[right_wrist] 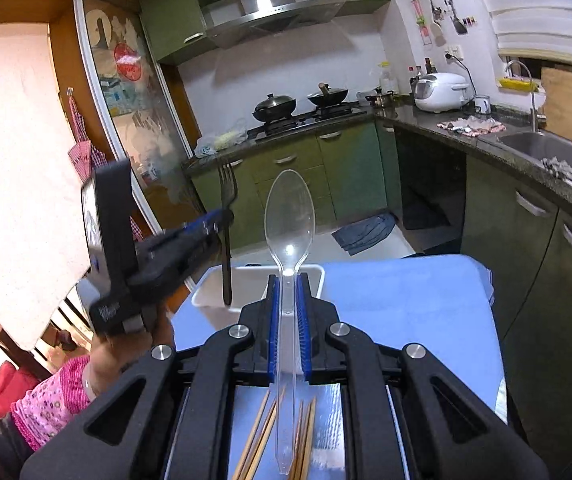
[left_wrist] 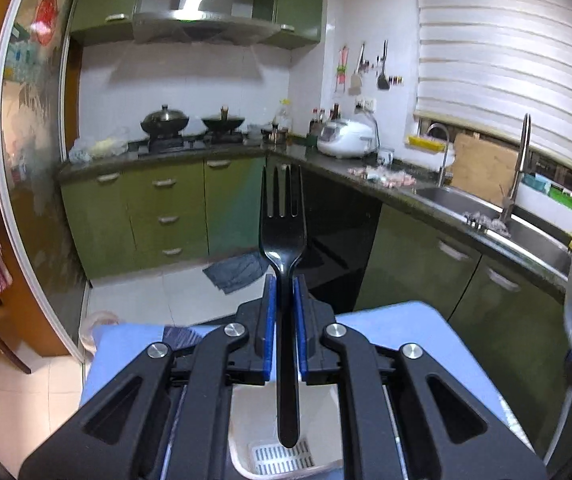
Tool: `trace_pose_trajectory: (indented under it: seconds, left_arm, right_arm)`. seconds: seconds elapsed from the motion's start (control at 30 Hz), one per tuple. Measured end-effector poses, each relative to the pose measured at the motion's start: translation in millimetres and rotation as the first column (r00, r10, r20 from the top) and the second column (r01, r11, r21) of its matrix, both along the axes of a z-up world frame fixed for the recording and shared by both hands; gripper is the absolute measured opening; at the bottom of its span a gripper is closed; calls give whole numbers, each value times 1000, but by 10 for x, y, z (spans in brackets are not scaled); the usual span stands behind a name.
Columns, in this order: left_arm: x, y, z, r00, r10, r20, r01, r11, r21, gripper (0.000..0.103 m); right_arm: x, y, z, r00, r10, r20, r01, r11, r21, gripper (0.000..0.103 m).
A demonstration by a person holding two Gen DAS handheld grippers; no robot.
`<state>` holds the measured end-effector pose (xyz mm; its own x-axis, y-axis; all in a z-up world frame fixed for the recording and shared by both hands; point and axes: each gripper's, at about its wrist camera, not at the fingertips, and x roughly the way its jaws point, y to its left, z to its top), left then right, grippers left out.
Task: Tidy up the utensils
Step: 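Drop the fork into the white holder with the left tool while the right carries the spoon over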
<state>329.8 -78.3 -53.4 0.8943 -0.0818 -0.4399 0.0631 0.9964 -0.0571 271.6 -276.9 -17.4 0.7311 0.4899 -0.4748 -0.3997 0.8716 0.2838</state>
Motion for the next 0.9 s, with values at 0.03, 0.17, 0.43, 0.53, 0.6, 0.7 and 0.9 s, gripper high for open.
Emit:
trace_pose_trajectory:
  seconds: [0.03,0.17,0.43,0.53,0.6,0.7,0.9]
  left_arm:
    - [7,6,-51,1000,-1,-11,1,1000,1,9]
    - [-51,13,-193,999,-13,-41,14,1000,15,10]
    - [-288,134,-203,997,-36,-63,36,999,-6,18]
    - [-411,207,-149,998,-32,-55,31,999,-16,25]
    - [-517,247,-97,999,-31,-43,30,999,-15,26]
    - [-633,282,-42,999,-36,-33,36,999,-14,26]
    - [-786,317,0,998,-54,-33,53,998,-21,27]
  right_arm:
    - [32,35,22,1000,3,5,-3,1000,-6,9]
    - [159,161,131,999,4,39,-3,1000,-25,9]
    - [430,441,429,987,-35,157,36,999,-6,9]
    - [572,551,459,980,-56,189,58,998,-6,9]
    - [705,643,453,975,-76,208,80,997,-12,9]
    - [894,772,385,971,-93,221,102,994,-31,10]
    - [1148,924,119,960,-119,254,139,988,-62,10]
